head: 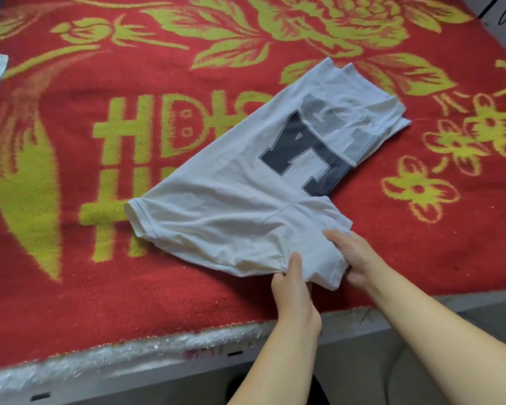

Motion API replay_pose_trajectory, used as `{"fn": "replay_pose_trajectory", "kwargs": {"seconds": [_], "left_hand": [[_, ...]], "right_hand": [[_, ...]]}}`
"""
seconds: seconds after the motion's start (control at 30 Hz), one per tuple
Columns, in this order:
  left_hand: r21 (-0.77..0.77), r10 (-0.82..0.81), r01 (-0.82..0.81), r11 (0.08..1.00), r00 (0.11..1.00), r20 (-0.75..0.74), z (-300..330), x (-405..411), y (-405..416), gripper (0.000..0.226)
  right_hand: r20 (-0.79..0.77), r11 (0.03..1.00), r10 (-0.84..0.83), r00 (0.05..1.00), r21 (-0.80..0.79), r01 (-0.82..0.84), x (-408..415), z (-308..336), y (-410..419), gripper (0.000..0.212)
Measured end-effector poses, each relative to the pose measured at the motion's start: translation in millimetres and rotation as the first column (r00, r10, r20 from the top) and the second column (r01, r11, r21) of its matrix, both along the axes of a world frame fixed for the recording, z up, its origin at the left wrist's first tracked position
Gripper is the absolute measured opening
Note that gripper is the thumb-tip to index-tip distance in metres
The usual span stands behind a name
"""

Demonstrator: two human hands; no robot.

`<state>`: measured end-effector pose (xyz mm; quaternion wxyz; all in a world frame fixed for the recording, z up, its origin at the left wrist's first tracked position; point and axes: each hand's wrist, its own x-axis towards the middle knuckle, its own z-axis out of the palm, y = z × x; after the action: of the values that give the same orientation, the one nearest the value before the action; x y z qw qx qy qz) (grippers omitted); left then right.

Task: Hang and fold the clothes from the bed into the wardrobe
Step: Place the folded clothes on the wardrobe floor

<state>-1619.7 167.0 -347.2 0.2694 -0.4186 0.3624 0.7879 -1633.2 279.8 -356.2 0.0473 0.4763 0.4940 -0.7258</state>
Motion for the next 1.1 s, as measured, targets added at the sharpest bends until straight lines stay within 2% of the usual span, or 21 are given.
{"fn": "replay_pose_trajectory", "kwargs": {"seconds": [0.1, 0.17, 0.23, 0.33, 0.43, 0.5, 0.57, 0.6, 0.63, 0.67, 0.7, 0.73, 0.77, 0.8, 0.83, 0.87, 0.9, 0.93, 1.0, 1.1], "left_hand": [[0.042, -0.017, 0.016, 0.999, 0.999, 0.03, 7, 5, -2, 0.016], [0.067, -0.046, 0.039, 0.997, 0.994, 0.102, 11, 10, -3, 0.012], [0.113, -0.056, 0.036, 0.993, 0.983, 0.177, 16, 11, -5, 0.012], [0.248, -0.001, -0.07, 0.966, 0.962, 0.272, 26, -11, -10, 0.014], [0.335, 0.13, -0.198, 0.921, 0.968, 0.215, 24, -52, -24, 0.025], [0.316, 0.175, -0.208, 0.926, 0.976, 0.13, 17, -76, -39, 0.034], [0.168, 0.156, -0.159, 0.973, 0.987, 0.029, 10, -93, -57, 0.032], [0.036, 0.127, -0.125, 0.992, 0.99, -0.054, 6, -100, -66, 0.025], [-0.147, 0.048, -0.073, 0.986, 0.985, -0.168, 2, -108, -76, 0.018], [-0.388, -0.115, -0.006, 0.922, 0.951, -0.288, -3, -116, -86, 0.015], [-0.651, -0.355, 0.041, 0.758, 0.863, -0.358, -10, -126, -99, 0.016], [-0.86, -0.606, 0.048, 0.509, 0.73, -0.318, -18, -135, -112, 0.021], [-0.971, -0.786, 0.014, 0.239, 0.589, -0.185, -27, -147, -125, 0.033], [-1.0, -0.879, -0.015, 0.01, 0.476, -0.016, -35, -158, -137, 0.048], [-0.984, -0.897, 0.016, -0.178, 0.409, 0.169, -41, -168, -149, 0.062], [-0.945, -0.865, 0.092, -0.314, 0.383, 0.324, -44, -176, -158, 0.073], [-0.901, -0.82, 0.183, -0.392, 0.374, 0.433, -46, -183, -166, 0.079], [-0.865, -0.788, 0.245, -0.437, 0.36, 0.5, -47, -187, -172, 0.081], [-0.823, -0.761, 0.277, -0.496, 0.318, 0.566, -43, -193, -178, 0.066], [-0.771, -0.732, 0.314, -0.554, 0.259, 0.631, -29, -205, -177, 0.046]], "right_hand": [[0.007, 0.997, 0.02, 1.0, 0.076, -0.02, 8, 3, 0, 0.023], [-0.014, 0.994, 0.008, 1.0, 0.108, -0.007, 13, 10, -2, 0.016], [-0.045, 0.99, 0.009, 0.999, 0.143, -0.003, 13, 18, -5, 0.019], [-0.092, 0.969, 0.078, 0.993, 0.241, -0.054, -8, 26, -4, 0.024], [-0.175, 0.985, 0.153, 0.973, 0.106, -0.136, -51, 37, -10, 0.009], [-0.203, 0.968, 0.246, 0.948, 0.101, -0.229, -80, 38, -18, 0.013], [-0.143, 0.875, 0.384, 0.912, 0.371, -0.311, -93, 29, -30, 0.02], [-0.079, 0.758, 0.471, 0.879, 0.545, -0.357, -91, 24, -37, 0.024], [-0.003, 0.592, 0.578, 0.816, 0.689, -0.417, -84, 19, -46, 0.03], [0.088, 0.39, 0.703, 0.705, 0.781, -0.487, -74, 11, -54, 0.039], [0.215, 0.156, 0.821, 0.529, 0.806, -0.57, -61, 2, -64, 0.053], [0.363, -0.094, 0.876, 0.317, 0.774, -0.626, -48, -7, -73, 0.071], [0.509, -0.314, 0.848, 0.146, 0.705, -0.636, -38, -15, -83, 0.084], [0.618, -0.457, 0.785, 0.05, 0.632, -0.626, -30, -23, -92, 0.092], [0.68, -0.522, 0.732, 0.024, 0.584, -0.622, -26, -29, -100, 0.094], [0.704, -0.531, 0.709, 0.034, 0.565, -0.632, -27, -34, -106, 0.092], [0.71, -0.519, 0.702, 0.056, 0.564, -0.642, -29, -35, -111, 0.086], [0.709, -0.505, 0.701, 0.074, 0.566, -0.651, -32, -36, -114, 0.077], [0.68, -0.451, 0.726, 0.106, 0.587, -0.672, -37, -36, -114, 0.062], [0.565, -0.324, 0.816, 0.125, 0.625, -0.711, -34, -28, -102, 0.059]]}}
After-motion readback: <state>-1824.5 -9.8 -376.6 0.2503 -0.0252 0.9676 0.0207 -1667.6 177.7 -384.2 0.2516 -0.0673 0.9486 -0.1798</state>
